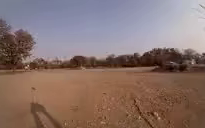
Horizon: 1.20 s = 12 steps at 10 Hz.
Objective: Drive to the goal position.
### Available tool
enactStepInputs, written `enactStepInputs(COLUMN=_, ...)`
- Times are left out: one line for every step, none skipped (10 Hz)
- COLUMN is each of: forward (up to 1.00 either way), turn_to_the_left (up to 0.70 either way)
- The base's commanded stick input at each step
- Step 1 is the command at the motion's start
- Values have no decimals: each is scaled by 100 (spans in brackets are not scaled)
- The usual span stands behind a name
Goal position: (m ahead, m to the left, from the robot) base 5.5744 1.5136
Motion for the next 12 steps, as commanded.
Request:
enactStepInputs(forward=70, turn_to_the_left=0)
enactStepInputs(forward=70, turn_to_the_left=0)
enactStepInputs(forward=70, turn_to_the_left=0)
enactStepInputs(forward=70, turn_to_the_left=0)
enactStepInputs(forward=70, turn_to_the_left=15)
enactStepInputs(forward=70, turn_to_the_left=33)
enactStepInputs(forward=70, turn_to_the_left=35)
enactStepInputs(forward=70, turn_to_the_left=35)
enactStepInputs(forward=70, turn_to_the_left=22)
enactStepInputs(forward=70, turn_to_the_left=5)
enactStepInputs(forward=70, turn_to_the_left=0)
enactStepInputs(forward=70, turn_to_the_left=0)
